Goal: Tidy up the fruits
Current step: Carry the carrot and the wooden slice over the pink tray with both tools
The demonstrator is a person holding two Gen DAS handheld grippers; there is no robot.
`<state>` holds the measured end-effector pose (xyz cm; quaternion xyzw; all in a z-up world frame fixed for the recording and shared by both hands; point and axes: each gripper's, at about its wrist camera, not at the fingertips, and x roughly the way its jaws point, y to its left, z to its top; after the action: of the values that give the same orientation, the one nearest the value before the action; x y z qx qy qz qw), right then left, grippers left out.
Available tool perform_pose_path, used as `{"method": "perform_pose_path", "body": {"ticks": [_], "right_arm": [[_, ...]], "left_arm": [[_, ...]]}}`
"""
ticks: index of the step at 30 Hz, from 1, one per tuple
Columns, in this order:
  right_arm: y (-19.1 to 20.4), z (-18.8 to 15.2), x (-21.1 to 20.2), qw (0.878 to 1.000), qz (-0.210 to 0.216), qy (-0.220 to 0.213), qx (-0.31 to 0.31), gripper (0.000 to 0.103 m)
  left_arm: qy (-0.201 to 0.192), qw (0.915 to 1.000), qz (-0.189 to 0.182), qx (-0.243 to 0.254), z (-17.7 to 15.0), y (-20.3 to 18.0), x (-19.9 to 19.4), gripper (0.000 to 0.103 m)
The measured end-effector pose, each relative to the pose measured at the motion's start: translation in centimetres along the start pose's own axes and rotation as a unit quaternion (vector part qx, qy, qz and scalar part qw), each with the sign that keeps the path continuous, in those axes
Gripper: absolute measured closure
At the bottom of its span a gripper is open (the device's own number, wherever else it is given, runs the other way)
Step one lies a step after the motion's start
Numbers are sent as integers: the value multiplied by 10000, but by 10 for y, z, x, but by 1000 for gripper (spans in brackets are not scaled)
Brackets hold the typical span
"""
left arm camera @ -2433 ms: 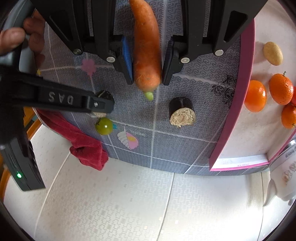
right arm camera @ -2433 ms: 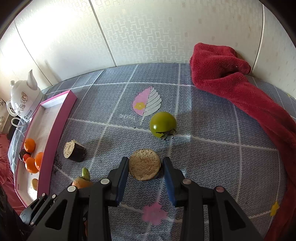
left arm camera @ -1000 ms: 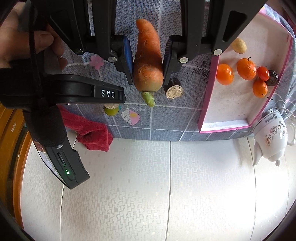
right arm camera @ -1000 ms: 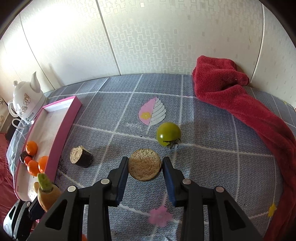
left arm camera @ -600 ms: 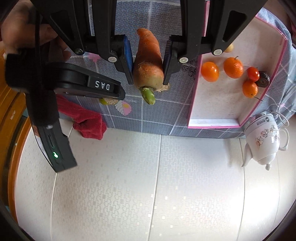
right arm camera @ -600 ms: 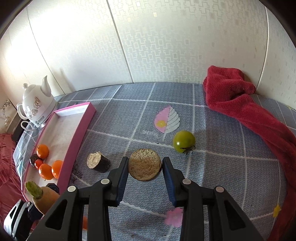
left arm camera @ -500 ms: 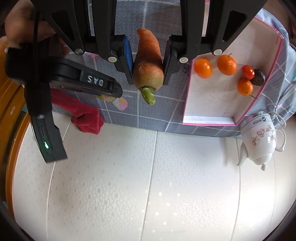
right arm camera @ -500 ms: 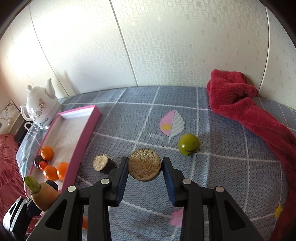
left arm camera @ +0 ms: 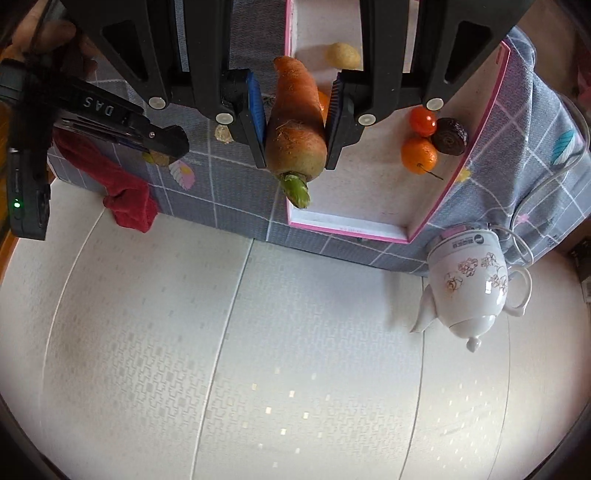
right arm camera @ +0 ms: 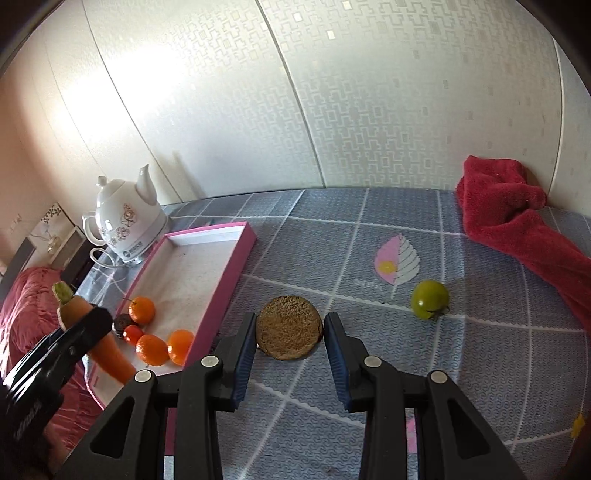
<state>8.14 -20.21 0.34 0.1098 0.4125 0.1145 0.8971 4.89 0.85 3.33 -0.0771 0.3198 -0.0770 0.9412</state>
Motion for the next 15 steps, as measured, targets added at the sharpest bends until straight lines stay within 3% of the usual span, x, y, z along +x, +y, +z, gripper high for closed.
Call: {"method": "perform_pose_path", "body": {"ticks": [7,15], "right_arm": [[35,-3,6,9981,482,108,-357,66],[77,-16,15,9928,705,256,-935,66]], "left_arm": [[116,9987,313,-380,-8,35,7,74],[239,9956,422,-801,-9,59,10,74]]}}
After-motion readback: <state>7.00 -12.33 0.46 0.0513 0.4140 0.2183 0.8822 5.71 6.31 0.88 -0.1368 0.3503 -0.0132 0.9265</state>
